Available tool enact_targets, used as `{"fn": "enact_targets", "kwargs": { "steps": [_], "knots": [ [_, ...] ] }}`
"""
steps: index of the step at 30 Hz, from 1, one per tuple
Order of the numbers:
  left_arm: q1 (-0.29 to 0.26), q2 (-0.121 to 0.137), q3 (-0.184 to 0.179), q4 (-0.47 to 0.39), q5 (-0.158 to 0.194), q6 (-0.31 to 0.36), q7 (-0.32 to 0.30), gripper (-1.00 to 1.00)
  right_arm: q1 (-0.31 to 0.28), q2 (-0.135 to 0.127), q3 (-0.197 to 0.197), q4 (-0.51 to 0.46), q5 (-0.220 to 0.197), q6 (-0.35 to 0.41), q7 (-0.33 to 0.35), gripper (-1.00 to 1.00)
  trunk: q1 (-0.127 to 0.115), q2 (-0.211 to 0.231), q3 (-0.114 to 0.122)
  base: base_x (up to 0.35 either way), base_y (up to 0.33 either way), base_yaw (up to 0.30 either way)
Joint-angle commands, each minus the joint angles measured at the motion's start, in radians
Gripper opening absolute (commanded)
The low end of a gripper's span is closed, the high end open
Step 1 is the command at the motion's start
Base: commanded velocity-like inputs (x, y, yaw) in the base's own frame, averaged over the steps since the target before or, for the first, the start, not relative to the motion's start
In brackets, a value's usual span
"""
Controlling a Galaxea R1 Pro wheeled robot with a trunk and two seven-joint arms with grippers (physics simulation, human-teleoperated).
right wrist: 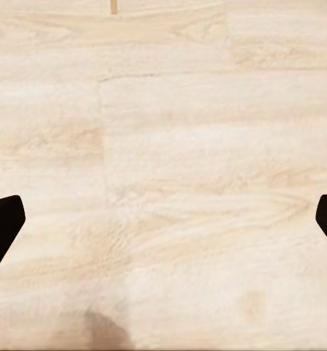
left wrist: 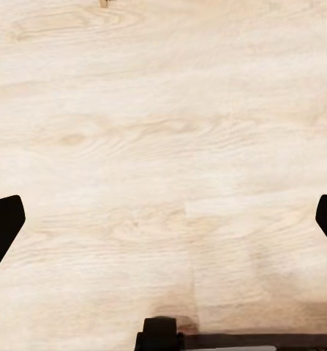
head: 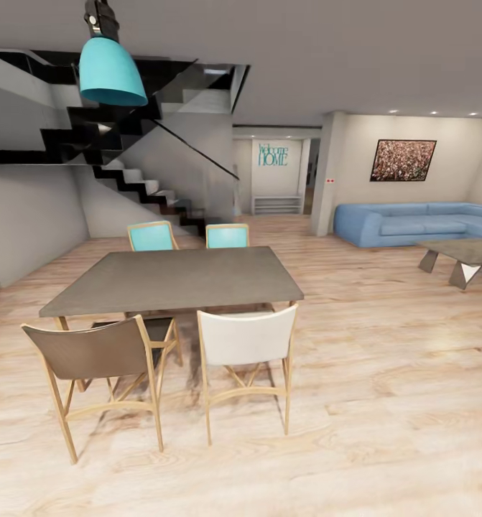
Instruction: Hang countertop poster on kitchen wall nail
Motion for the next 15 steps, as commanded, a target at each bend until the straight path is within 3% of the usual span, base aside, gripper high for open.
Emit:
{"fn": "enact_targets", "kwargs": {
  "steps": [1, 9, 15],
  "knots": [
    [0.001, 0.000, 0.001, -0.001, 0.000, 0.000, 0.000, 1.00, -0.001, 0.000, 0.000, 0.001, 0.000, -0.003, 0.000, 1.00, 0.000, 0.000, 0.000, 0.000, 0.000, -0.221],
    [0.001, 0.000, 0.000, 0.001, -0.001, 0.000, -0.001, 1.00, 0.000, 0.000, 0.000, 0.002, 0.000, -0.003, 0.000, 1.00, 0.000, 0.000, 0.006, -0.004, 0.000, -0.252],
    [0.000, 0.000, 0.000, 0.039, 0.000, 0.000, -0.001, 1.00, 0.000, 0.000, 0.000, 0.002, 0.000, -0.003, 0.000, 1.00, 0.000, 0.000, 0.011, -0.180, 0.063, -0.227]
  ]
}}
